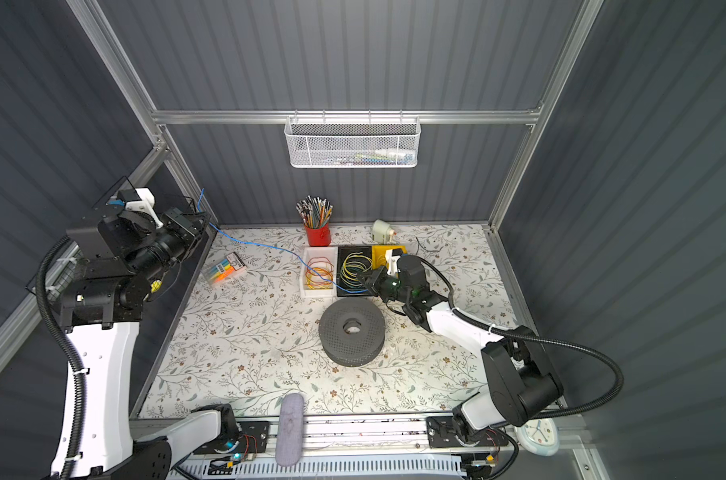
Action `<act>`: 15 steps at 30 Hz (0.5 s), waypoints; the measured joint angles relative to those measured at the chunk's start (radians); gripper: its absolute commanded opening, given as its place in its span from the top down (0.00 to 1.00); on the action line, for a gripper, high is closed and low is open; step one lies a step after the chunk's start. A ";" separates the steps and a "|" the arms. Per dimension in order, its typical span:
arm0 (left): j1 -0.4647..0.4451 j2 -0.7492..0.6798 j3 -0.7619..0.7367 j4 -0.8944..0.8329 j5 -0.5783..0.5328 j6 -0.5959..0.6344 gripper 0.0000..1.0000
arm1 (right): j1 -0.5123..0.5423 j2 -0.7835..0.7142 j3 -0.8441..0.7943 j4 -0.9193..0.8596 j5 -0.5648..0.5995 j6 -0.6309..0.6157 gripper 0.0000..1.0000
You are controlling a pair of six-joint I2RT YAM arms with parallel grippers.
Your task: Wrap the cables
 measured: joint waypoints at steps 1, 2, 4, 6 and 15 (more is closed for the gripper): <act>-0.002 0.005 0.021 -0.016 -0.020 0.003 1.00 | -0.002 -0.010 -0.014 0.009 0.002 0.003 1.00; -0.005 0.011 0.042 -0.035 -0.037 0.006 1.00 | -0.003 -0.021 -0.029 0.017 0.002 0.005 1.00; -0.011 0.021 0.077 -0.064 -0.066 0.010 1.00 | -0.006 -0.057 -0.066 0.032 0.004 0.011 1.00; -0.016 0.024 0.092 -0.079 -0.087 0.011 1.00 | -0.010 -0.096 -0.099 0.044 0.007 0.013 1.00; -0.019 0.060 0.099 -0.065 -0.152 -0.022 1.00 | -0.063 -0.246 -0.240 0.021 0.029 0.015 1.00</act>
